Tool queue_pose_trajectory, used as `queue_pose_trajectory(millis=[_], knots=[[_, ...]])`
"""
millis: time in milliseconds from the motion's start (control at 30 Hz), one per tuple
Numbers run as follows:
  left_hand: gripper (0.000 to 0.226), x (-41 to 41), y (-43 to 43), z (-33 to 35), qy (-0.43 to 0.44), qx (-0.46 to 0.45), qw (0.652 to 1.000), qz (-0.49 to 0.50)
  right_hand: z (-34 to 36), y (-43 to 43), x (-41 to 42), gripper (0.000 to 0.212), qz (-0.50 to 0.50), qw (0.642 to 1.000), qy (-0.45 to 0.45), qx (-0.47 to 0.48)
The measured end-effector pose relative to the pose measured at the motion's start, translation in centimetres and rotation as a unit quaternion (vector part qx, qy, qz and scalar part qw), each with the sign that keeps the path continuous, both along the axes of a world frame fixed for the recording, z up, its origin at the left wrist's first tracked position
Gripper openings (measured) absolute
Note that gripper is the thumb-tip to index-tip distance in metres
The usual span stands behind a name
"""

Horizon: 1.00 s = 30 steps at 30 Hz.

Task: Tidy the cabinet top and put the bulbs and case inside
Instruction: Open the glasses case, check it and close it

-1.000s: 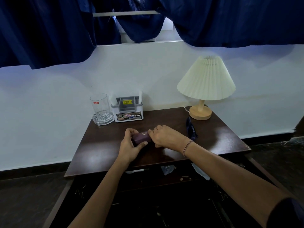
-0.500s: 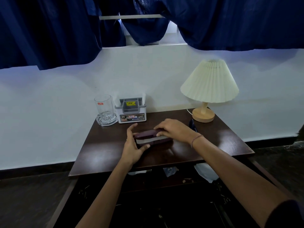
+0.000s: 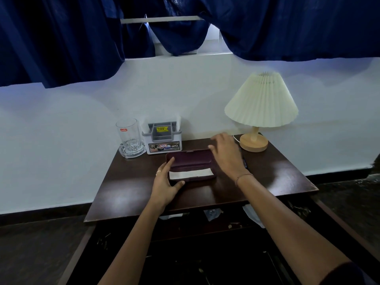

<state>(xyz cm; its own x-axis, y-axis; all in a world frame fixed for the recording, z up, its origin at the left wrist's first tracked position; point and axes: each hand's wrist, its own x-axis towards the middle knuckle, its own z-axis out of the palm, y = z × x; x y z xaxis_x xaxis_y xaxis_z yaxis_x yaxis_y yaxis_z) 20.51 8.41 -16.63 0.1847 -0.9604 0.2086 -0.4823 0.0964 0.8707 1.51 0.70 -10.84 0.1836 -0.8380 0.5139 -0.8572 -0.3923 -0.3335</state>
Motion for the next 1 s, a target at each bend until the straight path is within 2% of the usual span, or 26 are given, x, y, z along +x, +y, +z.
queue_pose_trajectory(millis=[67,133,233,333,500,600,700,767,867,1000], knots=[[0.081,0.0,-0.1,0.0,-0.017,-0.007,1.000,0.005,-0.1,0.5,-2.2,0.038,-0.092,0.995,0.016,-0.018],[0.078,-0.1,-0.1,0.0,-0.015,-0.011,1.000,0.011,-0.5,1.1,-4.1,0.048,-0.157,0.987,0.034,0.015],[0.072,-0.1,-0.1,0.0,-0.008,-0.021,1.000,0.020,-1.4,1.7,-5.6,0.055,-0.176,0.980,0.006,0.093],[0.060,-0.3,-0.1,0.1,-0.001,-0.033,0.999,0.031,-2.1,1.9,-6.0,0.048,-0.167,0.976,-0.020,0.141],[0.024,-0.4,-0.1,0.2,0.002,-0.043,0.998,0.055,-2.2,1.8,-6.1,0.031,-0.168,0.971,-0.043,0.163],[0.022,-0.3,-0.3,0.1,-0.035,-0.037,0.997,0.056,-2.2,1.8,-6.3,0.022,-0.173,0.970,-0.070,0.155],[0.016,-0.2,-0.4,-0.1,-0.010,-0.048,0.998,0.049,-1.9,1.8,-6.4,0.018,-0.169,0.970,-0.131,0.113],[0.029,-0.1,-0.3,-0.2,0.011,-0.058,0.998,0.037,-1.5,1.7,-6.1,0.019,-0.139,0.973,-0.171,0.075],[0.040,-0.1,-0.3,-0.1,0.028,-0.066,0.997,0.029,-0.5,1.4,-5.0,0.018,-0.018,0.975,-0.211,0.070],[0.047,-0.1,-0.2,0.0,0.036,-0.067,0.997,0.023,-0.1,1.9,-2.3,0.018,0.112,0.979,-0.144,0.087]])
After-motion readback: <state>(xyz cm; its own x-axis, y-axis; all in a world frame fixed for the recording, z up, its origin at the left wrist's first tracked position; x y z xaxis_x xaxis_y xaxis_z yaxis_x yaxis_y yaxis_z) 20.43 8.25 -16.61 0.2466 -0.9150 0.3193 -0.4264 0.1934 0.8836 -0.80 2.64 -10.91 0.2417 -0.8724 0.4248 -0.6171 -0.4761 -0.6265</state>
